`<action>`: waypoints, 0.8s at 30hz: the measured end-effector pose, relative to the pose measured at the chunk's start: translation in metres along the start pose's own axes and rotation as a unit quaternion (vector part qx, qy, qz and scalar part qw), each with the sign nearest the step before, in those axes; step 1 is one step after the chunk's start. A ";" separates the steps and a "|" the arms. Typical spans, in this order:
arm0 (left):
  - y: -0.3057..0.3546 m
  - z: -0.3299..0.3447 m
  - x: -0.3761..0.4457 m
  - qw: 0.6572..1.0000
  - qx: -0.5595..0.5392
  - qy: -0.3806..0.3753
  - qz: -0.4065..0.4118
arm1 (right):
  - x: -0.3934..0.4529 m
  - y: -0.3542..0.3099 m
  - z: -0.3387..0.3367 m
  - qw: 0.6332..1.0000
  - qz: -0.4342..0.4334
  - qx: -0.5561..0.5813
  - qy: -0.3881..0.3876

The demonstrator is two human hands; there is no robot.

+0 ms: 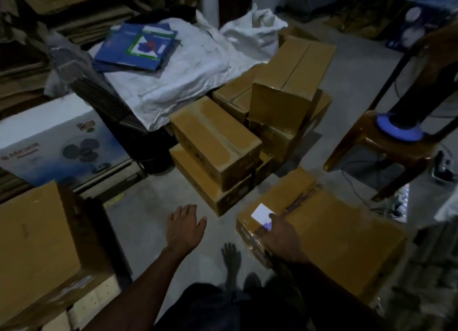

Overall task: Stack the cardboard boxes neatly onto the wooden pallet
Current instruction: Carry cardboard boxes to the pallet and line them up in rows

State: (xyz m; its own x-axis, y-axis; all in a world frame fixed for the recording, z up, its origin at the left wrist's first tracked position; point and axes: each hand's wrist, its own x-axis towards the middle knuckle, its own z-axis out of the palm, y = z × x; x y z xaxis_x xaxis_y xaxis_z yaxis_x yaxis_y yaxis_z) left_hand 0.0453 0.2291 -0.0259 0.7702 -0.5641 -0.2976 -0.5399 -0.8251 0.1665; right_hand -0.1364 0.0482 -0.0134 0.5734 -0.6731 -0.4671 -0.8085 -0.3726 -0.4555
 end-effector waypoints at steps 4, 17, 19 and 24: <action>0.047 -0.025 0.065 1.000 -0.002 0.003 0.022 | 0.061 -0.005 -0.052 1.000 -0.013 -0.018 0.005; 0.155 -0.097 0.349 0.991 -0.044 -0.011 0.122 | 0.270 -0.020 -0.173 0.988 0.105 0.079 0.081; 0.173 -0.115 0.404 0.989 -0.056 -0.008 0.136 | 0.310 -0.033 -0.197 0.980 0.138 0.094 0.103; 0.233 -0.162 0.534 0.978 -0.124 -0.003 0.166 | 0.404 -0.072 -0.259 0.962 0.173 0.138 0.161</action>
State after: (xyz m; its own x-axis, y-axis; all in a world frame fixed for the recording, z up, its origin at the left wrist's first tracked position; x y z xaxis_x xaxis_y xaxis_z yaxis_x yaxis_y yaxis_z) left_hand 0.3857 -0.2692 0.0062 0.5636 -0.8032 -0.1930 -0.6615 -0.5788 0.4769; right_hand 0.1193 -0.3624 0.0266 0.1698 -0.9061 -0.3874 -0.8521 0.0625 -0.5197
